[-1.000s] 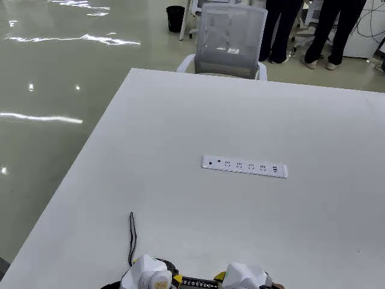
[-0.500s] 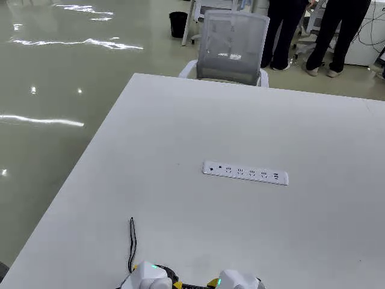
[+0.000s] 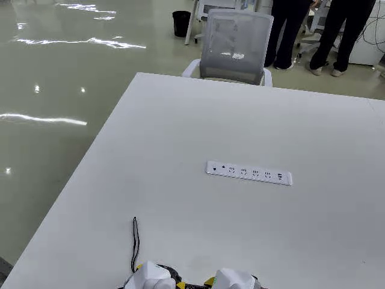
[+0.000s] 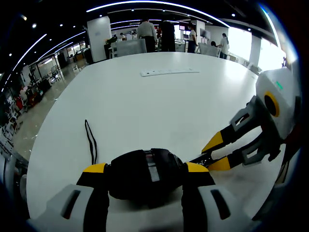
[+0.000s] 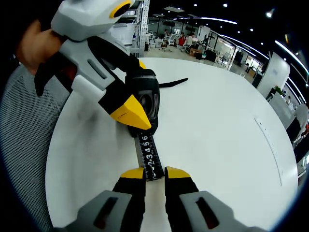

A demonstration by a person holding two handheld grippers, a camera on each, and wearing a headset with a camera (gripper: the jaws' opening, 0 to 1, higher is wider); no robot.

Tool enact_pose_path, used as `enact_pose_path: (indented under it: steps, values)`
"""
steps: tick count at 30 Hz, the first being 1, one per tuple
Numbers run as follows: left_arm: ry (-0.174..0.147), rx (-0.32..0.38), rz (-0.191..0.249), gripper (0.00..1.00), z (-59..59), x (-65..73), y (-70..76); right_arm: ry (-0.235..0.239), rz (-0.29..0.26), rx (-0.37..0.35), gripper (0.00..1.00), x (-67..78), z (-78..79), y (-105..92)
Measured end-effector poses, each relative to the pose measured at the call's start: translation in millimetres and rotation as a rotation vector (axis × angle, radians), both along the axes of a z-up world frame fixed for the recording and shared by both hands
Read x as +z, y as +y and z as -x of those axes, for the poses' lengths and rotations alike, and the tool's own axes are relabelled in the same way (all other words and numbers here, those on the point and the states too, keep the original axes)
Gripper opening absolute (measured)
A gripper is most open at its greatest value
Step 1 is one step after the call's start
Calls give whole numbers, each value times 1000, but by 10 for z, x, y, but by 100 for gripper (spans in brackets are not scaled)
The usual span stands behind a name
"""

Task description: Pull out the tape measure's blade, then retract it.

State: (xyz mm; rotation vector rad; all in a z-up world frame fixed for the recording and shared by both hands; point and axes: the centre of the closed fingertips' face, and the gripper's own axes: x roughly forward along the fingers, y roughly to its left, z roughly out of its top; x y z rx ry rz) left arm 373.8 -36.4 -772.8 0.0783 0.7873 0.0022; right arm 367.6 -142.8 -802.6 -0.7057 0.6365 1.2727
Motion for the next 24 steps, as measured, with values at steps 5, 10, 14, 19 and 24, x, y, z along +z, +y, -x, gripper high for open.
enact_pose_path:
  steps: [5, 10, 14, 19, 24]
  values:
    - [2, 2, 0, 57, -1, -2, 2, 4, -5, 2, 13, 7, -5, 44]
    - [3, 5, 2, 57, -5, 2, 0, 3, -9, 7, 13, 21, -2, 85]
    - [3, 6, 3, 57, -8, 5, -4, 7, -12, 6, 13, 7, -6, 120]
    - [1, 8, 5, 57, -13, 13, -7, 9, -15, 7, 13, -2, -8, 144]
    - [1, 4, 7, 57, -24, 15, -10, 11, -22, 3, 13, -6, -4, 188]
